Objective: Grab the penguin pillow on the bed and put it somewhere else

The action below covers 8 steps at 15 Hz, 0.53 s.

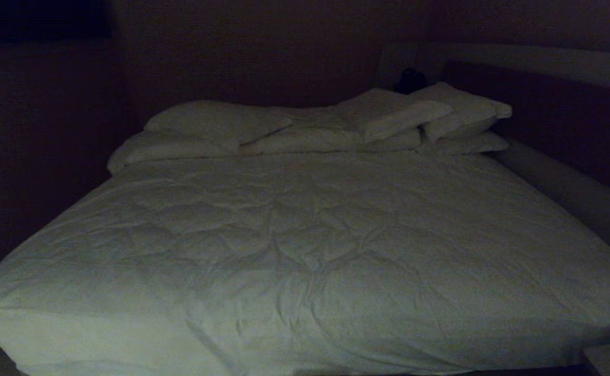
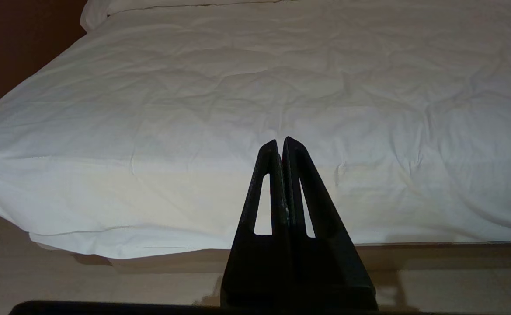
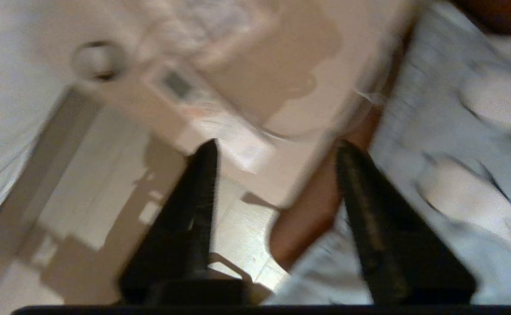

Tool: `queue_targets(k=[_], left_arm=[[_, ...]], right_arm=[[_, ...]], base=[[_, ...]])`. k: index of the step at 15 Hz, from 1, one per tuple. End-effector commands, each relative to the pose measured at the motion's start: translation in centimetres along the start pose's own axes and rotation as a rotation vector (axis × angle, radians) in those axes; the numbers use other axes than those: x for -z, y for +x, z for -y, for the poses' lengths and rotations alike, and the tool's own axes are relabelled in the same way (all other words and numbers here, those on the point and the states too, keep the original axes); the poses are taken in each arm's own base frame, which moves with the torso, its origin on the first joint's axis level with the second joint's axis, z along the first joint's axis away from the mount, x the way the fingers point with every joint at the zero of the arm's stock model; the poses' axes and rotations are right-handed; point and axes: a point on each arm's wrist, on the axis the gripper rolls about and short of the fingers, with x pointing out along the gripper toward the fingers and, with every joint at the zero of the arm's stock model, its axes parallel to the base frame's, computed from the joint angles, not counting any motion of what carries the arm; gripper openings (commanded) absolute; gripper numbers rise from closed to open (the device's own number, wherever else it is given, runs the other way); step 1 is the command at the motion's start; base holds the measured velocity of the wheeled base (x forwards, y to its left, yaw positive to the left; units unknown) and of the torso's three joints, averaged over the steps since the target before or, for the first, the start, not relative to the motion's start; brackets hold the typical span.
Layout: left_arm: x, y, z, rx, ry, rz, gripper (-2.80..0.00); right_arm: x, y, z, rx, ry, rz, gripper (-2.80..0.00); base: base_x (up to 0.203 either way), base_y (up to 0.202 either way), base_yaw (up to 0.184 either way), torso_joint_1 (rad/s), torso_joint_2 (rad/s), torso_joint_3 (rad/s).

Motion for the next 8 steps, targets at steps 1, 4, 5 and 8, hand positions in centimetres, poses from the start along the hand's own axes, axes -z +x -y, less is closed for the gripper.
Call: queue_targets(k=[1, 4, 5, 8], left_arm=[[0.0, 0.0, 0.0, -0.001, 0.000, 0.000, -2.80], [0.0, 0.0, 0.0, 0.000, 0.000, 0.000, -2.80], [0.0, 0.0, 0.0, -0.001, 0.000, 0.000, -2.80], [0.0, 0.0, 0.0, -0.001, 0.000, 0.000, -2.80]], right_arm=[[-1.4, -0.9, -4.1, -0.054, -0.109, 0.042, -2.80], [-2.4, -2.1, -10.2, -0.151, -0.267, 0.096, -2.80], [-2.3, -2.8, -11.9, -0.176, -0.312, 0.117, -2.80], [-1.4, -4.9, -16.5, -0.247, -0.440, 0.169, -2.80]], base=[[0.000, 0.000, 0.000, 0.000, 0.00, 0.000], [0.000, 0.000, 0.000, 0.000, 0.00, 0.000], [0.000, 0.000, 0.000, 0.000, 0.00, 0.000], [0.000, 0.000, 0.000, 0.000, 0.00, 0.000]])
